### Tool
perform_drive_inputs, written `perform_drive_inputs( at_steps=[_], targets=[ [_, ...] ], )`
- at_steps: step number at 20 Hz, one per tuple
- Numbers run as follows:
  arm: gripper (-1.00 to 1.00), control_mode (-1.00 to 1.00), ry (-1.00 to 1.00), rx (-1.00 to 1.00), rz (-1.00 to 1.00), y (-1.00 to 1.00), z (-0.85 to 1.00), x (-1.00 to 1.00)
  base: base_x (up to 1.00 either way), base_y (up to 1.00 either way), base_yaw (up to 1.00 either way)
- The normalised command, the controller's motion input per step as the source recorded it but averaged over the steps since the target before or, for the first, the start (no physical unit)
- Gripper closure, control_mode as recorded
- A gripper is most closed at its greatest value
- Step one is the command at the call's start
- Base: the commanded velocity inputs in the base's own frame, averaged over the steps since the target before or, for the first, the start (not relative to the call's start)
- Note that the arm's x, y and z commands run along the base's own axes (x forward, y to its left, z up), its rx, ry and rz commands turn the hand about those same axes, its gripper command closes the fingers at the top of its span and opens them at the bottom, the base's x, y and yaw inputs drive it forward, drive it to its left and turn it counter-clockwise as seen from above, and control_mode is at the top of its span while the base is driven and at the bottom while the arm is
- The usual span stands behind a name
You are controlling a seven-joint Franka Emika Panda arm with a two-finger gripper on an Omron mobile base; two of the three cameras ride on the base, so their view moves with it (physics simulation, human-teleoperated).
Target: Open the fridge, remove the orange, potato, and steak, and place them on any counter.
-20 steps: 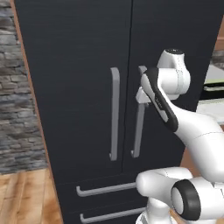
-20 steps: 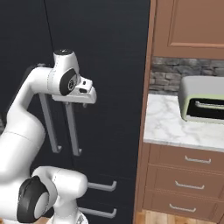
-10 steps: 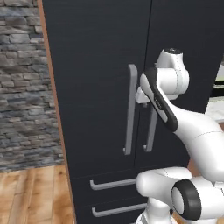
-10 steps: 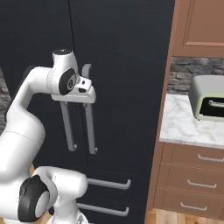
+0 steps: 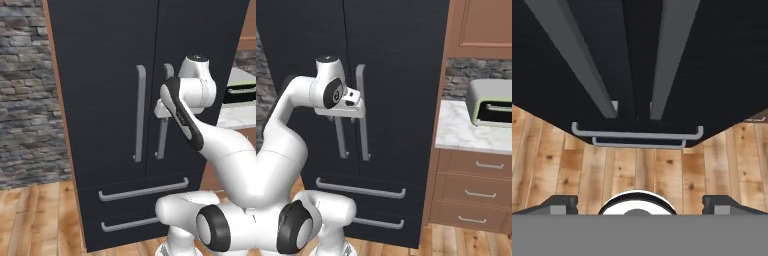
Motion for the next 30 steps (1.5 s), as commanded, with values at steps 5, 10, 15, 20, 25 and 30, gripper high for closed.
perform_drive_inputs(
  at_steps=[5,10,15,20,25,30],
  targets=[
    [-1.0,1.0,0.0,0.0,0.0,0.0,0.0,0.0,-0.32,0.0,-0.02],
    [-1.0,-1.0,-0.06,0.0,0.0,0.12,-0.17,0.13,0.0,0.0,0.0],
    [-1.0,-1.0,-0.43,-0.02,0.0,0.0,-0.07,0.11,0.0,0.0,0.0],
    [-1.0,-1.0,-0.41,-0.03,0.0,0.0,0.0,0.23,0.0,0.0,0.0],
    [-1.0,-1.0,-0.12,0.04,0.0,-0.19,0.0,0.57,0.0,0.0,0.0],
    [-1.0,-1.0,0.0,0.1,0.0,-0.28,0.0,0.69,0.0,0.0,0.0]
  ],
)
